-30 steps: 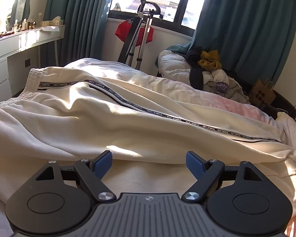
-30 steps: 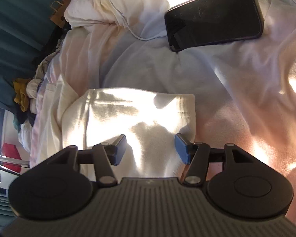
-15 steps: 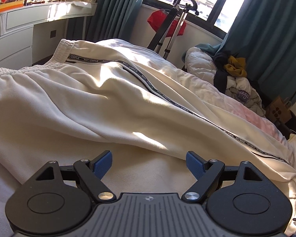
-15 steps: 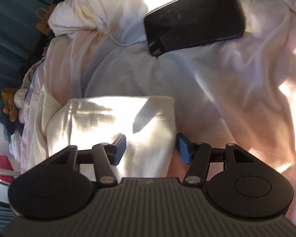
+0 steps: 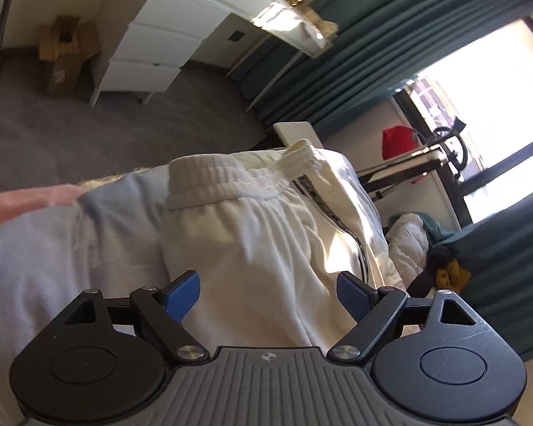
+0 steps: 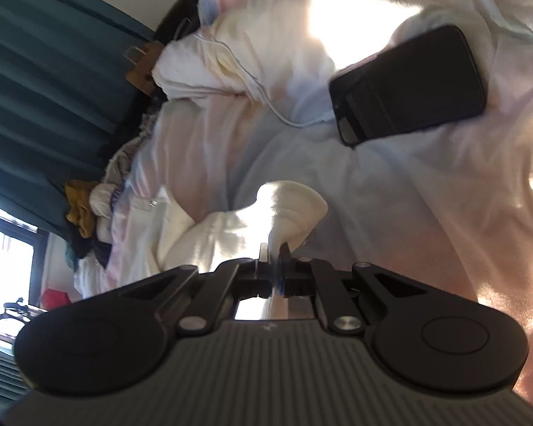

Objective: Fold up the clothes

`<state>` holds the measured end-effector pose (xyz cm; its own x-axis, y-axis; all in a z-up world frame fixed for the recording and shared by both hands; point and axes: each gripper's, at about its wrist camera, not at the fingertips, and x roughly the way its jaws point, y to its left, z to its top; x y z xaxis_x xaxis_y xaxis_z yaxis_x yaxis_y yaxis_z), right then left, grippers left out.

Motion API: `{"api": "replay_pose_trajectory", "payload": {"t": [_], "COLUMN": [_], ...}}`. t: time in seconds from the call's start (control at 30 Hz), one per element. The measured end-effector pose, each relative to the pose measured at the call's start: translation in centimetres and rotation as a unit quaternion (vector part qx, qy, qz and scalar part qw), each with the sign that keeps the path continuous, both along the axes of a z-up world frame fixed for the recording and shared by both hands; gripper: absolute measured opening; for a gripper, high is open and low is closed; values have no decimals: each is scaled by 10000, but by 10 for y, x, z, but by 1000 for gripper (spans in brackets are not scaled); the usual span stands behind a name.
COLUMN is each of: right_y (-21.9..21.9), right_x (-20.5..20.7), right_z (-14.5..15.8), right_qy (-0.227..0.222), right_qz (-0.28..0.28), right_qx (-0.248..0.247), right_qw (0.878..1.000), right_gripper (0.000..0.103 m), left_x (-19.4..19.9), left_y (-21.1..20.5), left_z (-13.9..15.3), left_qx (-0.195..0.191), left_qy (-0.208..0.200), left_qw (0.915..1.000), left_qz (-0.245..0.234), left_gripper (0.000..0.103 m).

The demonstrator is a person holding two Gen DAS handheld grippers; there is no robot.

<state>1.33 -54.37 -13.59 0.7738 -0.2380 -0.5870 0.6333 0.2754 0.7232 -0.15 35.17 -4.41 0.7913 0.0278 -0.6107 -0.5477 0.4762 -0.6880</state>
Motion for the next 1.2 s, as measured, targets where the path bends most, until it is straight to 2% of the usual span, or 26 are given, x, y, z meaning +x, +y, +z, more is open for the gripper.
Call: {"api": "replay_pose_trajectory", "payload": {"t": [0.17, 0.27, 0.4, 0.47, 0.5, 0.53, 0.63, 0.7, 0.83, 0.93, 1.07, 1.2], "right_y": [9, 9, 4, 0, -1, 0, 2, 2, -3, -10, -26, -36], "right_x": [0, 5, 14, 18, 19, 21, 19, 14, -10, -28, -42, -8], "right_z": [31, 32, 17, 8, 5, 5, 9, 14, 29, 47, 65, 73], "right_qy": [-568, -508, -200, -74, -38, -35, -143, -270, -754, -915, -1138, -1038], "right_qz": [83, 59, 4, -33, -33, -20, -3, -5, -50, -153, -356, -165], "right_qx": [-739, -863, -655, -517, -494, -523, -591, -601, -557, -793, -1043, -1143], "right_qw": [9956, 9950, 9977, 9986, 9988, 9986, 9981, 9978, 9956, 9925, 9874, 9879], "right_gripper": [6, 6, 6, 6, 6, 6, 6, 6, 5, 5, 5, 5], "left_x": [5, 10, 17, 18, 19, 19, 8, -4, -26, -44, -42, -3], "left_y": [36, 43, 37, 33, 30, 27, 25, 26, 19, 14, 9, 17], "left_z": [-39, -55, -52, -48, -46, -44, -39, -38, -15, 3, 14, 17], "left_qx": [-864, -1245, -1045, -931, -864, -796, -919, -1242, -1186, -1142, -1103, -1269], "left_qy": [179, 188, 134, 5, -58, -120, -387, -688, -1040, -1302, -1291, -1113], "left_qw": [9959, 9919, 9944, 9957, 9962, 9967, 9950, 9897, 9874, 9845, 9841, 9840], "left_qz": [189, 143, 80, -18, -59, -100, -7, 153, -92, -276, -512, -563], "left_gripper": [77, 70, 50, 37, 17, 14, 11, 9, 8, 8, 8, 8]}}
